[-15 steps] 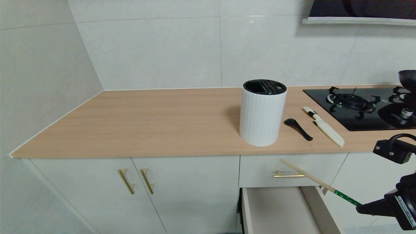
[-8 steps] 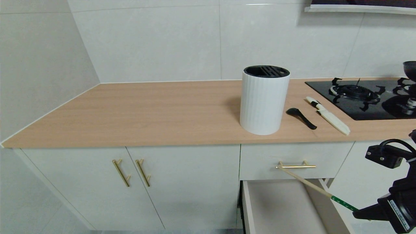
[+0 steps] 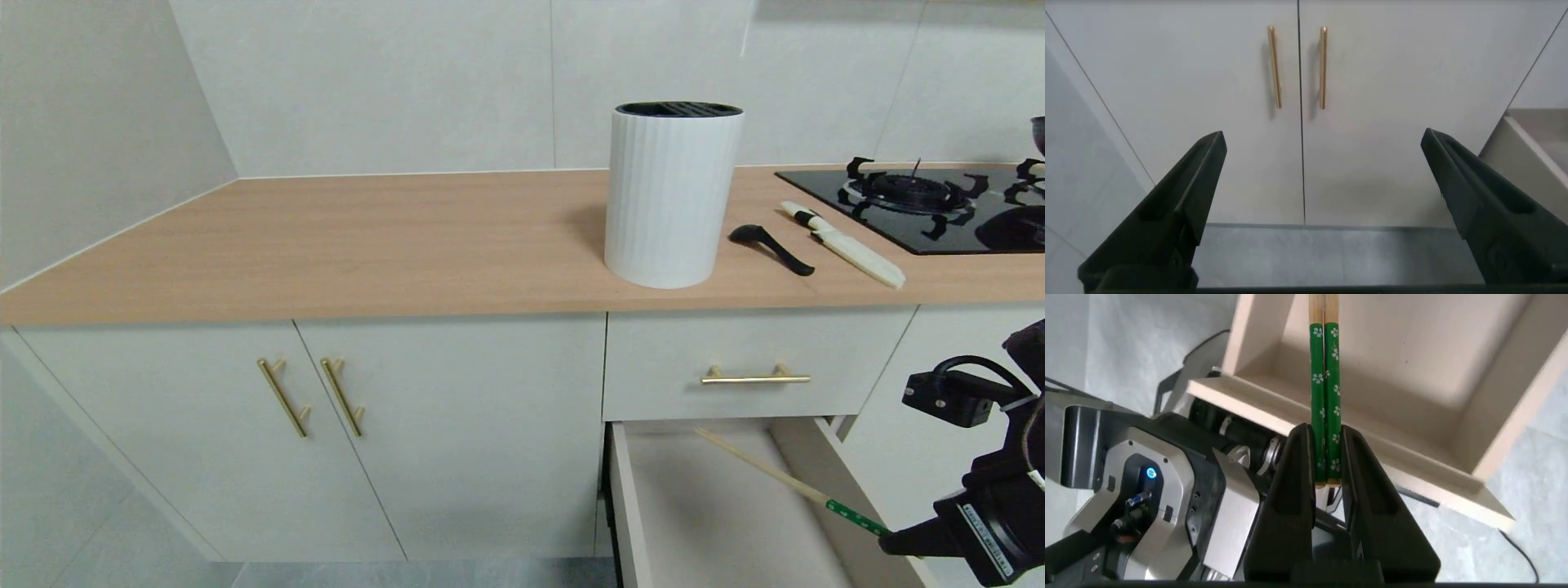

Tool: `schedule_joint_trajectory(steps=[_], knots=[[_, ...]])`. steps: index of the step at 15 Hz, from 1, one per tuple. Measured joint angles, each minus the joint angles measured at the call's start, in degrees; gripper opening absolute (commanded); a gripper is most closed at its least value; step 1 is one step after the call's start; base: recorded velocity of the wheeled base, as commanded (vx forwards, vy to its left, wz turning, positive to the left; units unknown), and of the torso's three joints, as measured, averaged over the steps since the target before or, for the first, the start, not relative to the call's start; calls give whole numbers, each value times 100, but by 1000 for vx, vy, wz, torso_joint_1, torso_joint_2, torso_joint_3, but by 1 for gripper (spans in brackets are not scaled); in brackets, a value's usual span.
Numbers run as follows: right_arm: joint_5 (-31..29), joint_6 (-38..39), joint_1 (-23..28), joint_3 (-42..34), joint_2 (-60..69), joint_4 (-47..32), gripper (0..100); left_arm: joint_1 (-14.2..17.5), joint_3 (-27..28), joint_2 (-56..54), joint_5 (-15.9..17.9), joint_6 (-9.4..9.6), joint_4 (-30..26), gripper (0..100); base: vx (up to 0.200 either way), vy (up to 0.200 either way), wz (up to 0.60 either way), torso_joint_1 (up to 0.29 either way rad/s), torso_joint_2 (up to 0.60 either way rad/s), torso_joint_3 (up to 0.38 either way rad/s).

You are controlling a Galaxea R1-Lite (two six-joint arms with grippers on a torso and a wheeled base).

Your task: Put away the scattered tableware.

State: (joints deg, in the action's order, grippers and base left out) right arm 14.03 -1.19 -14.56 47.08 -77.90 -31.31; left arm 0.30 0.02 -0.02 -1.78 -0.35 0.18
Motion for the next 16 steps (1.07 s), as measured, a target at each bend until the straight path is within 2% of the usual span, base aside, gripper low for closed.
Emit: schedule_joint_trajectory(steps=[8, 16], knots=[[0, -2, 0, -6, -93, -6, 0, 2, -2, 0, 1, 2, -2, 100, 0, 0, 0, -118, 431, 307], [-22, 49, -46, -138, -190, 561, 0, 2, -2, 0, 0, -2, -2, 100, 0, 0, 0, -8, 31, 20]])
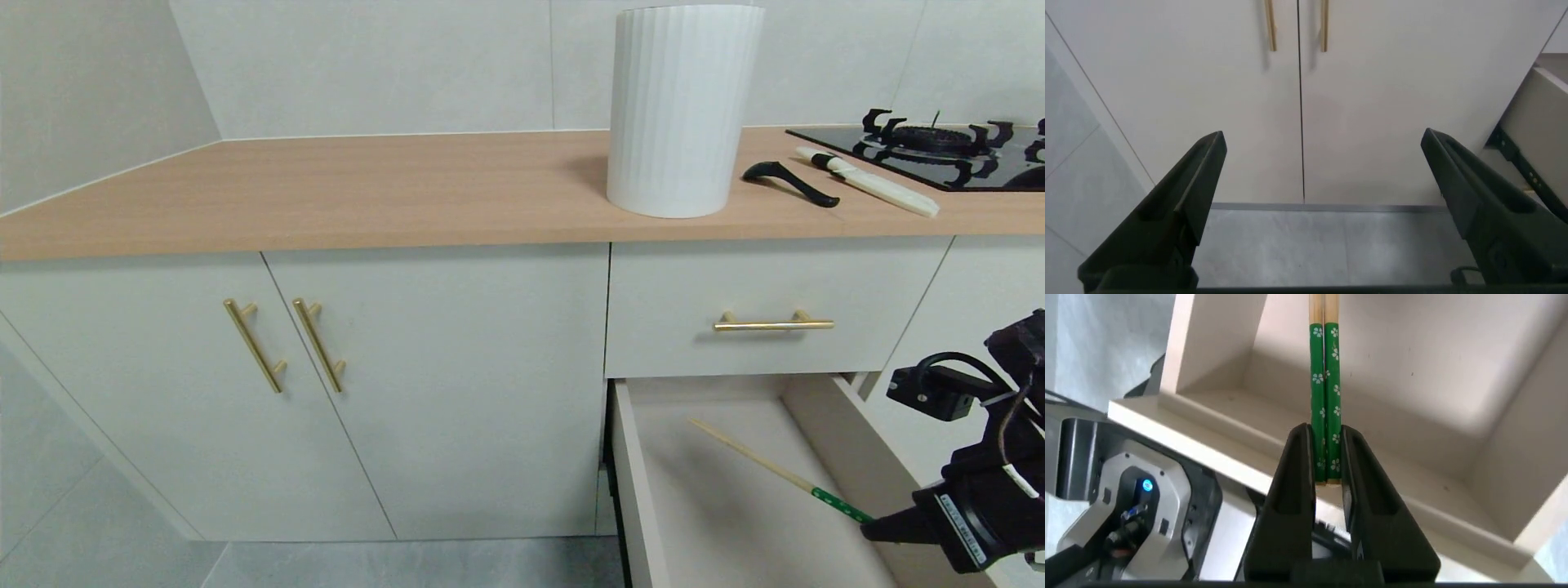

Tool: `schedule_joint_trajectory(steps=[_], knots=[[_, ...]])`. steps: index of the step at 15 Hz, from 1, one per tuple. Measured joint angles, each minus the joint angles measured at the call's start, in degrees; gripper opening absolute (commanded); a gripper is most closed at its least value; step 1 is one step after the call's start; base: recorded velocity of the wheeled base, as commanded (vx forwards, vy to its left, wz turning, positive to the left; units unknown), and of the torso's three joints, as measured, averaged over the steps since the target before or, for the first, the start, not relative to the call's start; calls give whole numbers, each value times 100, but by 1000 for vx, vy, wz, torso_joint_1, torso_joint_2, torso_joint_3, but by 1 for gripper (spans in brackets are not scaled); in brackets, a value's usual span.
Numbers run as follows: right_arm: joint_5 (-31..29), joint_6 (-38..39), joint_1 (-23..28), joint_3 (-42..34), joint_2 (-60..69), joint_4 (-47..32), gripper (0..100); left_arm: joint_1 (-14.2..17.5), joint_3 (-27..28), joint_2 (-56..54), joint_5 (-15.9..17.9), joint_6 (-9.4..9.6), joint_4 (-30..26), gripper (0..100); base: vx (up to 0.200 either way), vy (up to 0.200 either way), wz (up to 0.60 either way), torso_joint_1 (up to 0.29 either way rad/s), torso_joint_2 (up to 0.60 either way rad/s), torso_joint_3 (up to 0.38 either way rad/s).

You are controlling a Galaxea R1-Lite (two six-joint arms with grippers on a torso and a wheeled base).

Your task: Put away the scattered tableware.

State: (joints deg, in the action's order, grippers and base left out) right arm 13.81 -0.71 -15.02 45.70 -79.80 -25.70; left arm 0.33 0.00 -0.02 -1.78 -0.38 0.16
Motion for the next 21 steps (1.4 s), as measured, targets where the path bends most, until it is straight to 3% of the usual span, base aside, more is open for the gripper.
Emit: schedule_joint_trajectory(steps=[5, 15, 21], knots=[[-22, 695, -182, -11, -664, 742, 0, 0, 2, 0, 1, 2, 0, 100, 0, 0, 0, 0, 0, 0], [-68, 2380, -440, -207, -3067, 3316, 0, 0, 0, 0, 1, 2, 0, 100, 0, 0, 0, 0, 0, 0], [-880, 2577, -725, -334, -3801, 4012, 0, -2, 0, 0, 0, 2, 0, 100, 0, 0, 0, 0, 0, 0]])
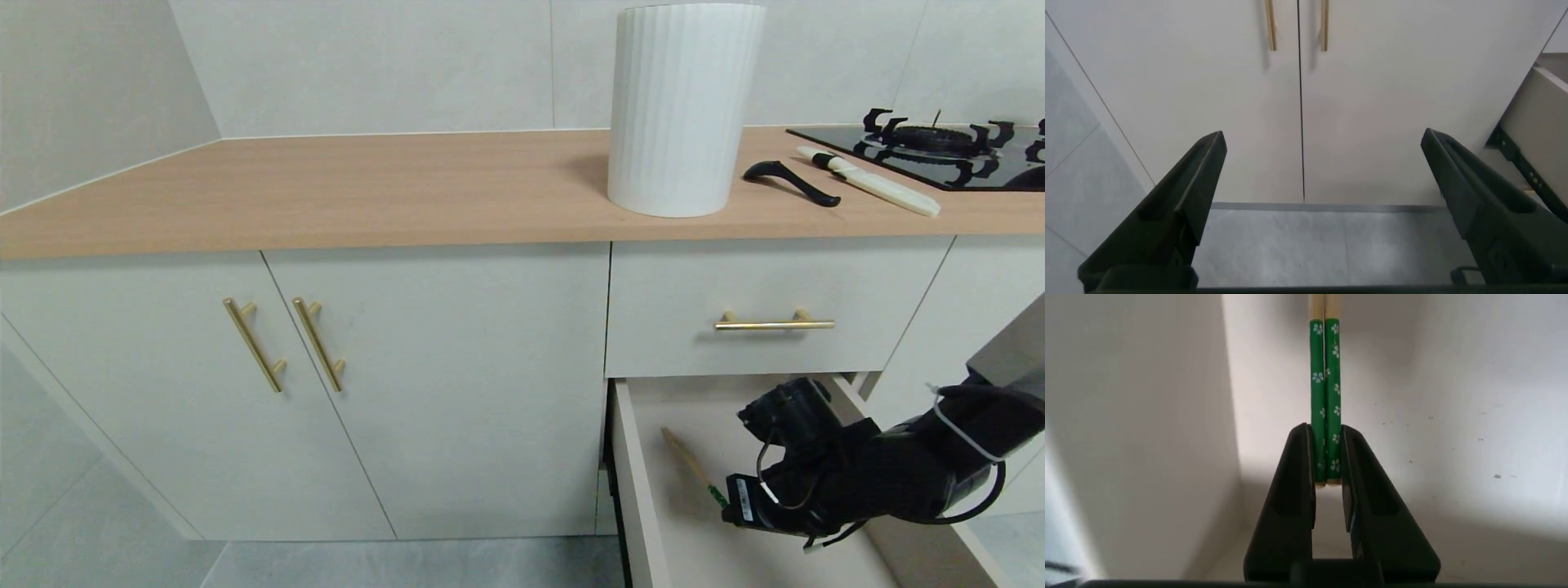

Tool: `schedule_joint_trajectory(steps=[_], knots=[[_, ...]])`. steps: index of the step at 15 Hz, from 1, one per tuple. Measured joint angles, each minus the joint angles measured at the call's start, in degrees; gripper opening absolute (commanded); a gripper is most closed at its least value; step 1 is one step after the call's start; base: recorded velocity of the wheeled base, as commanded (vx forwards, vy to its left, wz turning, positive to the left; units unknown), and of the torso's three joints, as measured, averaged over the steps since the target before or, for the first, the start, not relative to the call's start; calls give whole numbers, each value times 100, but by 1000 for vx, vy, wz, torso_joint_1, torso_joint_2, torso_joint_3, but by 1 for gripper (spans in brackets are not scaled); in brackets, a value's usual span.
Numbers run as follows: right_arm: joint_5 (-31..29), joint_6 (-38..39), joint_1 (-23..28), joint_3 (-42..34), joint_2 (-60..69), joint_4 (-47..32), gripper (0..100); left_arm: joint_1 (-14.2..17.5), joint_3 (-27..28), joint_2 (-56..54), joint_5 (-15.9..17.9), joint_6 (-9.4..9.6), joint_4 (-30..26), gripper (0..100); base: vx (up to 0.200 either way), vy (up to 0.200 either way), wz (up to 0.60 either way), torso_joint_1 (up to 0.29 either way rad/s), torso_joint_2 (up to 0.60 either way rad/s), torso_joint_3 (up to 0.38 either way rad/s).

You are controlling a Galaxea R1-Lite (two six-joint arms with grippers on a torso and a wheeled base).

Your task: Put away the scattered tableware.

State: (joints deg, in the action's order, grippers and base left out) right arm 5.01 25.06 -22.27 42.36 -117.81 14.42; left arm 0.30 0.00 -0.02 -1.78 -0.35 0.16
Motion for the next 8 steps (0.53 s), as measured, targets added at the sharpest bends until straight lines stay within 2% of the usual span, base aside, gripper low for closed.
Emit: schedule_joint_trajectory(steps=[3, 8], knots=[[-717, 30, -283, -80, -460, 605, 0, 2, 0, 0, 0, 2, 0, 100, 0, 0, 0, 0, 0, 0], [-813, 156, -372, -89, -733, 728, 0, 2, 0, 0, 0, 0, 0, 100, 0, 0, 0, 0, 0, 0]])
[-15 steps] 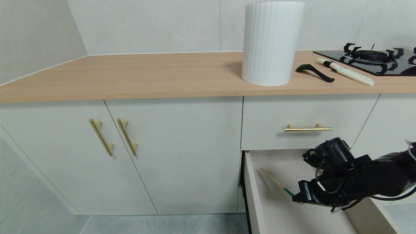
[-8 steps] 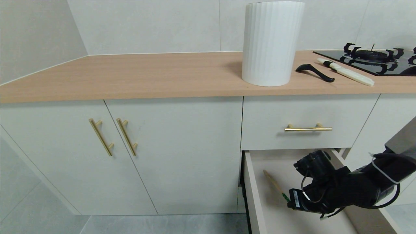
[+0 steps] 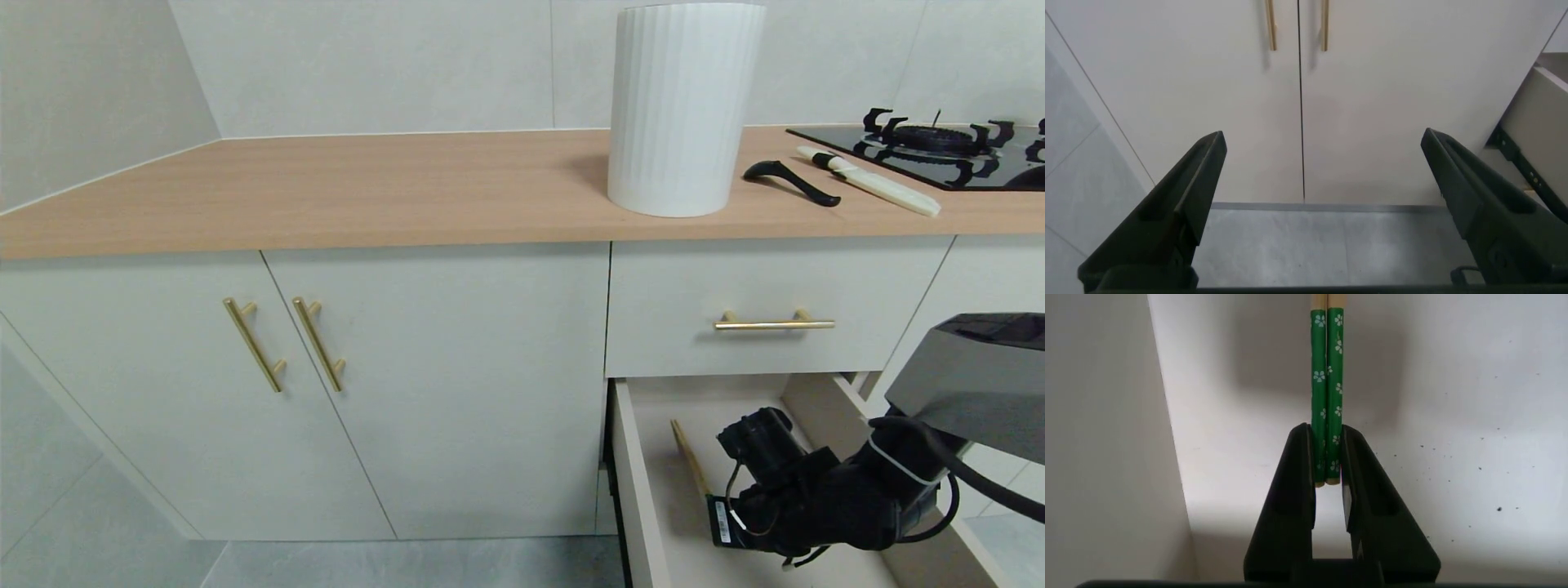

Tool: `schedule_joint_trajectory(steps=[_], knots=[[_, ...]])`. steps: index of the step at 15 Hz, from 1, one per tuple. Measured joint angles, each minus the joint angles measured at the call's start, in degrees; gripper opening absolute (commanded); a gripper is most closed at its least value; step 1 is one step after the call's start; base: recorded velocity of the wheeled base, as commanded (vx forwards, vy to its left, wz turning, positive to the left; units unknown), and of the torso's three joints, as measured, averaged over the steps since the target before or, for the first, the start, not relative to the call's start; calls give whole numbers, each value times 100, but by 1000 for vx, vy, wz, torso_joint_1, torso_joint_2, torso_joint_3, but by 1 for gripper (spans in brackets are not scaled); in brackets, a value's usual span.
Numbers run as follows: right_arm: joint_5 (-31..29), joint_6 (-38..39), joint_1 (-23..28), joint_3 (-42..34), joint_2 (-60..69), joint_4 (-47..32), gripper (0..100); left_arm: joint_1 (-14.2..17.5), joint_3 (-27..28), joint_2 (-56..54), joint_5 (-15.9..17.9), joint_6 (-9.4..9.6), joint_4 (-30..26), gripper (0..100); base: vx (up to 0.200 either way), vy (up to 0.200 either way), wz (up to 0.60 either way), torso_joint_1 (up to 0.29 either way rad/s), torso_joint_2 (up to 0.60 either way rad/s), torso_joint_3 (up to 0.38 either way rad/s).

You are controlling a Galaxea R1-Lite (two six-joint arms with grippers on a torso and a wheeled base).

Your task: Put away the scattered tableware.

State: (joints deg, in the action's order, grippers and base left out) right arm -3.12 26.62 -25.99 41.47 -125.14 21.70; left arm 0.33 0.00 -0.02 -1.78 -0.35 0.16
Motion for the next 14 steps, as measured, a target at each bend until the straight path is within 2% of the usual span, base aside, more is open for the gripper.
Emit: schedule_joint_trajectory(steps=[13, 14], knots=[[-286, 0, 26, -10, -111, 96, 0, 0, 0, 0, 0, 0, 0, 100, 0, 0, 0, 0, 0, 0], [-290, 2, 26, -10, -118, 96, 100, 0, 0, 0, 0, 2, 0, 100, 0, 0, 0, 0, 0, 0]])
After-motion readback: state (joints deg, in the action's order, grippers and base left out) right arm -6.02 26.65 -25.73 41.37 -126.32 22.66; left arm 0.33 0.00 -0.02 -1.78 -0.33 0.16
